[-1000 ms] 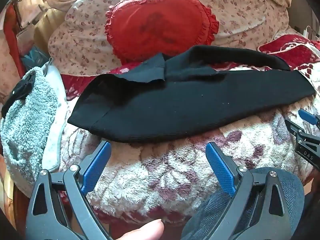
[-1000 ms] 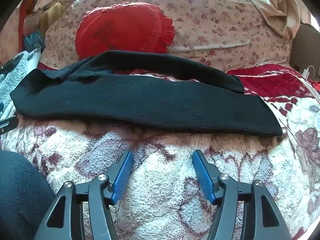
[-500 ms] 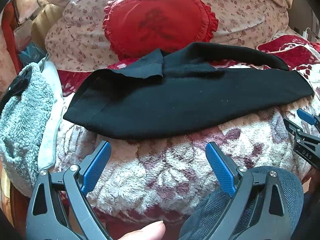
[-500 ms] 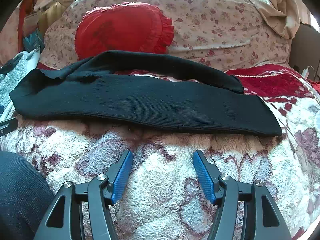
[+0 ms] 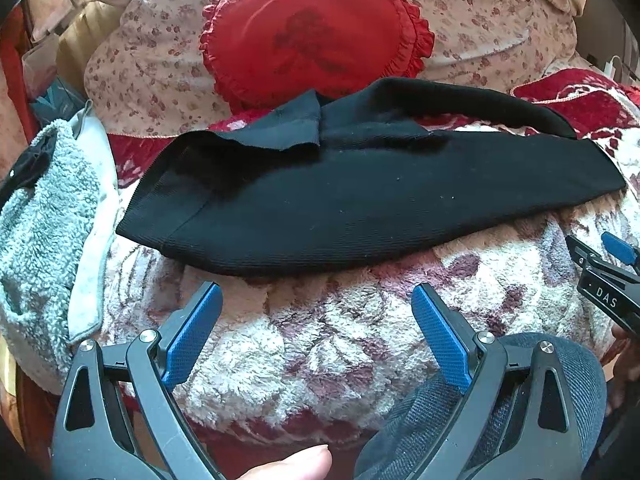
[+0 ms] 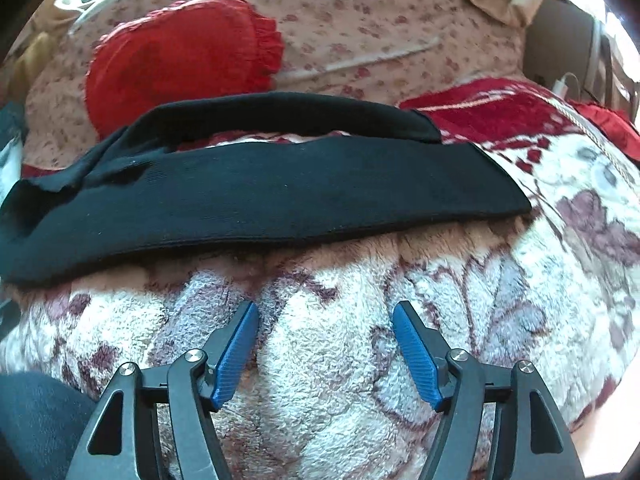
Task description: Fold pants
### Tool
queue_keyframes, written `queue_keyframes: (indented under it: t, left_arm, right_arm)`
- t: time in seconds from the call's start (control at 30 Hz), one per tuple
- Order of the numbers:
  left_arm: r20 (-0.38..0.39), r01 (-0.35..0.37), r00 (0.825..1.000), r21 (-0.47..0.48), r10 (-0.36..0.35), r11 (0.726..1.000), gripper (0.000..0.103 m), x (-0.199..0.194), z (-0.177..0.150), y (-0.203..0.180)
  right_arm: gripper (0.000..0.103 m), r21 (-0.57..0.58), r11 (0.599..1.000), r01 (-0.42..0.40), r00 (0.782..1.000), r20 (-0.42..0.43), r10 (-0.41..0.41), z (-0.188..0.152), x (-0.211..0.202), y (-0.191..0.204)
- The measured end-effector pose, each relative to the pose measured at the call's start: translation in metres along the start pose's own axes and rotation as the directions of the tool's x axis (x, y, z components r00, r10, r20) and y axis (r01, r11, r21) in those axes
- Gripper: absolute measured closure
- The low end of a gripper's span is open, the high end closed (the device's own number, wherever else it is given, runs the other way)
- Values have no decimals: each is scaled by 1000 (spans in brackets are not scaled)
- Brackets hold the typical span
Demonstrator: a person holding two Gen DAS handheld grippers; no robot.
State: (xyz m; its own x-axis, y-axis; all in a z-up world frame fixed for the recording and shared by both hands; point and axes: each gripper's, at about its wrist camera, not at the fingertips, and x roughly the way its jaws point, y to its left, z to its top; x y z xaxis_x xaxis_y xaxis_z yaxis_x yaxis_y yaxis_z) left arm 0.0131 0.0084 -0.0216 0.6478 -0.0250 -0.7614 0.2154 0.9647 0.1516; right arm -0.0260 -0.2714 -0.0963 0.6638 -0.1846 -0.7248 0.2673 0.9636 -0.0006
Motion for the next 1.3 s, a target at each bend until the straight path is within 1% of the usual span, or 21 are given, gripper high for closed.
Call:
queue_keyframes:
  t: [0.13, 0.63, 0.9, 1.07, 1.1, 1.2, 1.23, 1.3]
  left_arm:
    - [-9, 16, 1000, -8, -16, 1000, 7, 3, 0, 2]
    - [-19, 23, 1000, -10, -24, 1000, 7, 6, 0, 0]
    - [-20, 13, 1000, 0, -13, 1000, 7, 5, -1, -2]
    - [-18, -22, 1000, 22, 22, 1000, 7, 5, 1, -6]
    - [-22, -18, 1000, 19, 18, 1000, 7, 5, 1, -6]
    - [-63, 44, 997, -24, -45, 999, 7, 12, -1, 3]
    - [-66, 50, 996, -36, -52, 998, 7, 12, -1, 6]
    - [-45, 20, 999, -44, -22, 999, 7, 6, -3, 10]
  right_arm:
    - [35, -6, 1000, 5, 1000, -2, -5, 0, 0, 1]
    - [32, -29, 999, 21, 1000, 9, -21, -1, 0, 3]
    - [32, -29, 999, 24, 1000, 9, -24, -1, 0, 3]
    - [31, -32, 999, 20, 1000, 17, -20, -2, 0, 3]
    - [31, -34, 999, 19, 1000, 20, -18, -2, 0, 3]
    - [29, -39, 999, 11, 999, 36, -9, -4, 0, 1]
    - [29, -39, 999, 8, 999, 39, -6, -4, 0, 1]
    - [29, -42, 999, 2, 999, 43, 0, -5, 0, 0]
